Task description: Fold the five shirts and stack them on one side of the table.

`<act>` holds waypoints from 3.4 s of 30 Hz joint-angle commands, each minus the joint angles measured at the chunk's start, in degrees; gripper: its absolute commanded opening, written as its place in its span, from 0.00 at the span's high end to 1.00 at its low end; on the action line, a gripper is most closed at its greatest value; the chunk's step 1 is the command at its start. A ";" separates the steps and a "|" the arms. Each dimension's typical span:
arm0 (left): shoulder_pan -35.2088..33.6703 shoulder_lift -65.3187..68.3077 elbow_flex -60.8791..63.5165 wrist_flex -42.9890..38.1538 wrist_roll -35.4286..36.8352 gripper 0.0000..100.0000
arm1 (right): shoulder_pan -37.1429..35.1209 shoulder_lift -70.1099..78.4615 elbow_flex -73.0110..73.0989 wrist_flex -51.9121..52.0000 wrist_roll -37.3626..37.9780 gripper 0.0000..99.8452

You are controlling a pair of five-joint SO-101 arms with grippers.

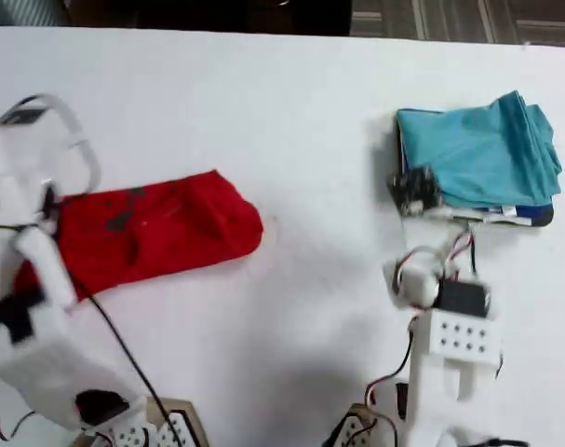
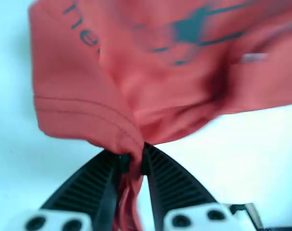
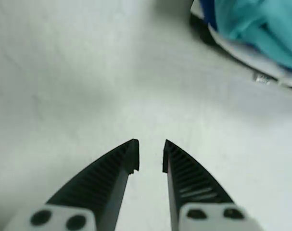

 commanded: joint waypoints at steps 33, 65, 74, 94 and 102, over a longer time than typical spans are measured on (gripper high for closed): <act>35.08 28.22 -46.02 0.97 13.27 0.79 | 2.68 -29.32 27.08 -5.14 0.53 0.91; 32.97 25.14 -33.10 -1.14 11.69 0.97 | 2.68 -29.49 26.99 -5.41 0.09 0.91; 22.15 12.57 -24.48 0.97 6.33 0.97 | -0.40 -28.62 9.23 2.59 0.00 0.91; -9.05 -24.44 27.03 -12.66 -7.03 0.92 | -28.70 34.51 -58.02 13.32 -22.77 0.91; -19.08 -34.20 39.69 -17.93 -10.81 0.92 | -41.45 57.10 -74.11 13.32 -30.33 0.75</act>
